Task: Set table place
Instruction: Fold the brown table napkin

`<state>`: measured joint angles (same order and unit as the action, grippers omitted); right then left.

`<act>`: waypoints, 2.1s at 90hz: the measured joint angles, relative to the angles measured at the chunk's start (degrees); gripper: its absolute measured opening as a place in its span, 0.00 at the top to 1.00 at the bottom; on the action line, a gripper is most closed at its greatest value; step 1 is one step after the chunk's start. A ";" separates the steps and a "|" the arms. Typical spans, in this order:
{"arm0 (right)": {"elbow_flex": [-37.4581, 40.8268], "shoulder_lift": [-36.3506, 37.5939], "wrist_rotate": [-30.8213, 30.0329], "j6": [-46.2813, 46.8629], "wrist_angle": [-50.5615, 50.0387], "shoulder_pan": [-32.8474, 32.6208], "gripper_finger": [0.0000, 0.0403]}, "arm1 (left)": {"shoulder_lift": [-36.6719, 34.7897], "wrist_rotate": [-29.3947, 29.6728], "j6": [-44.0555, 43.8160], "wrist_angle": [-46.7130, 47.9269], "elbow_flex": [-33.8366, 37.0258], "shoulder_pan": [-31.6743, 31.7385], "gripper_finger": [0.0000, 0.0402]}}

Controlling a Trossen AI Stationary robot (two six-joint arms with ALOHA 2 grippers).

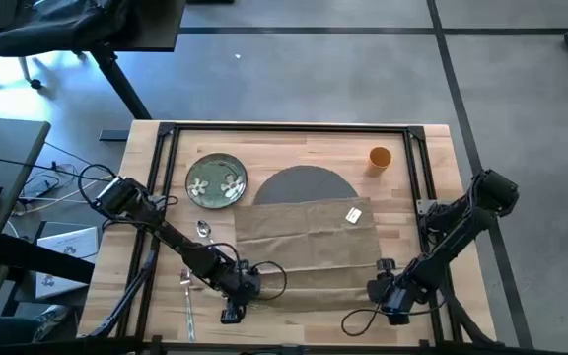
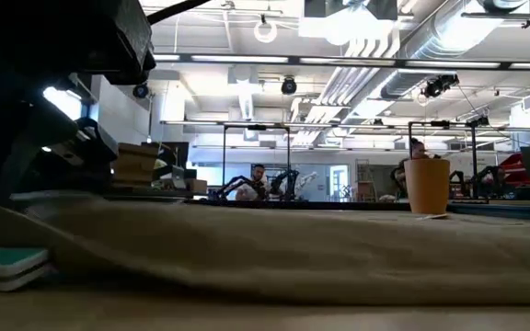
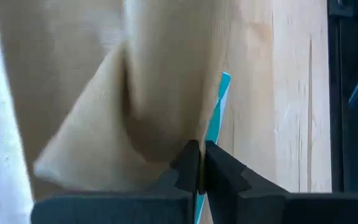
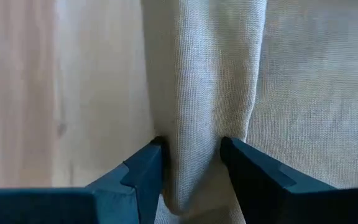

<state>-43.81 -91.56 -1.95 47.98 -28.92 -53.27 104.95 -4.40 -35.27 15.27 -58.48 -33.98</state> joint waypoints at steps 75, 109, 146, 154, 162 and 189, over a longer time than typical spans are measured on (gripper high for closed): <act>-0.01 0.99 -2.51 -0.32 -1.33 -6.30 0.54 | -0.11 -0.04 0.40 -0.05 -0.04 0.33 1.00; -0.26 0.16 -1.04 -1.07 -2.07 -6.24 0.96 | -0.32 -0.28 -0.46 0.00 -0.07 0.31 1.00; -12.75 0.01 -4.77 -4.31 -19.96 -6.26 1.00 | -11.00 -0.52 -6.01 0.45 -0.09 -1.42 1.00; -15.24 0.03 -7.69 -2.96 -21.92 -6.26 1.00 | -13.53 -0.63 -8.75 0.36 -0.09 -2.16 1.00; -17.57 0.04 -8.76 -1.86 -21.75 -6.43 1.00 | -15.17 -1.20 -12.31 -0.78 -0.09 -3.37 1.00; -22.50 0.05 -13.80 6.25 -27.73 -7.35 1.00 | -16.48 3.17 -17.92 -3.74 -0.13 -7.73 1.00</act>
<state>-66.31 -91.50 -15.74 54.23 -56.65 -60.62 88.47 -1.23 -53.19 11.53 -58.61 -41.71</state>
